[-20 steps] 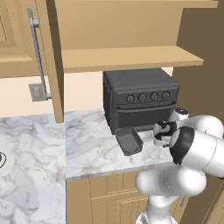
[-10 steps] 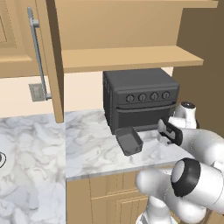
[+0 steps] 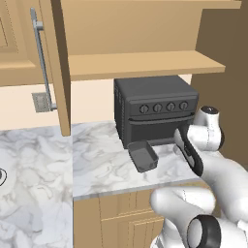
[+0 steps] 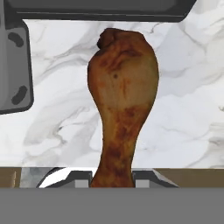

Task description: Retrieve the tupperware from the cabinet, then place the raw meat into the tupperware to avoid contamination.

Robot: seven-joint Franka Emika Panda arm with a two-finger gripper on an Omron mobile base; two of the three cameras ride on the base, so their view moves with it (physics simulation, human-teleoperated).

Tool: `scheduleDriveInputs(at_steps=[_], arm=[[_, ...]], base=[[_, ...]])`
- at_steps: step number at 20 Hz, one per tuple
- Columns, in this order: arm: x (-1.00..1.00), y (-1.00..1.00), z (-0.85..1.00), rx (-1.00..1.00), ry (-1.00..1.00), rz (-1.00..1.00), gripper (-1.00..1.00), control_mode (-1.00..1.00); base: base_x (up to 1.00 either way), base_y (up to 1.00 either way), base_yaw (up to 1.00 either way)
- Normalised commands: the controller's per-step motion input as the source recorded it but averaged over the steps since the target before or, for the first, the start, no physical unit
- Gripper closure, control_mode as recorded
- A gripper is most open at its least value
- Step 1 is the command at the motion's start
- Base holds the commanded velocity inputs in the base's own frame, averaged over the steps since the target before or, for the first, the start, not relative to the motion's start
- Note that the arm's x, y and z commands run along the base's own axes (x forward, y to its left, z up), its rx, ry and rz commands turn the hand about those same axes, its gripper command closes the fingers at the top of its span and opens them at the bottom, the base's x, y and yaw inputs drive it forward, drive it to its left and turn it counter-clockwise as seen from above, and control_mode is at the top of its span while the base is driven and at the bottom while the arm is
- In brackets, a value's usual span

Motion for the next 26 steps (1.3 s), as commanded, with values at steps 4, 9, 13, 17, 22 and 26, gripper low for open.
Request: scheduleDriveInputs(at_steps=[4,9,13,17,22,26], arm=[[-0.18,0.44,0.36,-0.02,0.0,0.0,1.0,-1.0],[-0.08,0.45,0.38,-0.03,0.0,0.0,1.0,-1.0],[0.0,0.55,0.19,-0.02,-0.01,0.0,1.0,-1.0],[0.11,0.69,0.01,-0.03,0.0,-0.01,1.0,-1.0],[0.34,0.59,0.13,-0.05,0.04,-0.04,1.0,-1.0],[0.44,0.45,0.14,-0.04,0.09,-0.05,1.0,-1.0]], base=[[0.0,0.0,0.0],[0.0,0.0,0.0],[0.0,0.0,0.0],[0.0,0.0,0.0],[0.0,0.0,0.0],[0.0,0.0,0.0]])
